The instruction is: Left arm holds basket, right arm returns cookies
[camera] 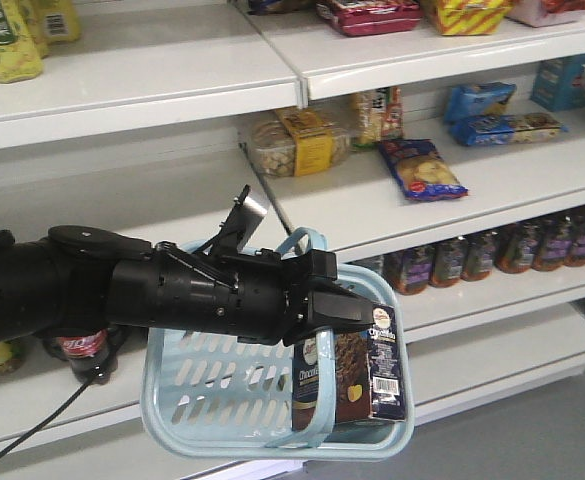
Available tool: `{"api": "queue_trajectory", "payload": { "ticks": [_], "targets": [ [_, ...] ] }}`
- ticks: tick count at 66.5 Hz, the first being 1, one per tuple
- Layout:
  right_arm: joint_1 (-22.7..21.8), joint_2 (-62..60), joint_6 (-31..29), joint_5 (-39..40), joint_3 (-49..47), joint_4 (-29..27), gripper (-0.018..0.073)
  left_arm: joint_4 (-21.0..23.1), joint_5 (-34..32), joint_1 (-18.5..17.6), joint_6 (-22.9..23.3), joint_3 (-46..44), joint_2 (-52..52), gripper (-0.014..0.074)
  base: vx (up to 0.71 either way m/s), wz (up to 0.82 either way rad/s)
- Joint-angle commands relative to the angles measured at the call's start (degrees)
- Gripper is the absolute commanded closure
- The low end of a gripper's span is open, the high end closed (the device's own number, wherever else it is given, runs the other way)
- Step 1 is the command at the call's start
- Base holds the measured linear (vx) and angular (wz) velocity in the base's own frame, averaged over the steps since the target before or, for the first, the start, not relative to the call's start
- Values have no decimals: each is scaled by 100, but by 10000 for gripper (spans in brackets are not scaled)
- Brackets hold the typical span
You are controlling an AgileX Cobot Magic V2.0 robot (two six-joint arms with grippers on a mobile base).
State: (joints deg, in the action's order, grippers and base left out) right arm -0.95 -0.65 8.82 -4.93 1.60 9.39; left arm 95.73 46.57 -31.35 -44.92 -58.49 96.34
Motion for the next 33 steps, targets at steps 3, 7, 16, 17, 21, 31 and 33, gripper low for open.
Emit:
{"api": "queue_trajectory", "payload": {
  "ticks": [3,7,16,17,21,31,33],
  "targets": [
    [-22,-71,3,416,103,62,565,619,343,-15,-41,-166,-301,599,16,54],
    [-22,-71,3,416,103,62,565,624,343,-15,-41,-166,-301,599,16,53],
    [-22,-71,3,416,103,62,565,624,343,-15,-41,-166,-301,599,14,51],
    [-22,-71,3,416,103,62,565,624,343,-15,-41,-166,-301,599,14,51],
    [-22,-71,3,416,103,62,565,624,343,-15,-41,-166,-301,599,13,50],
    [-22,-71,3,416,103,62,565,624,343,-15,-41,-166,-301,599,12,46],
    [-22,-71,3,416,103,62,565,624,343,-15,-41,-166,-301,599,11,41]
  ]
}}
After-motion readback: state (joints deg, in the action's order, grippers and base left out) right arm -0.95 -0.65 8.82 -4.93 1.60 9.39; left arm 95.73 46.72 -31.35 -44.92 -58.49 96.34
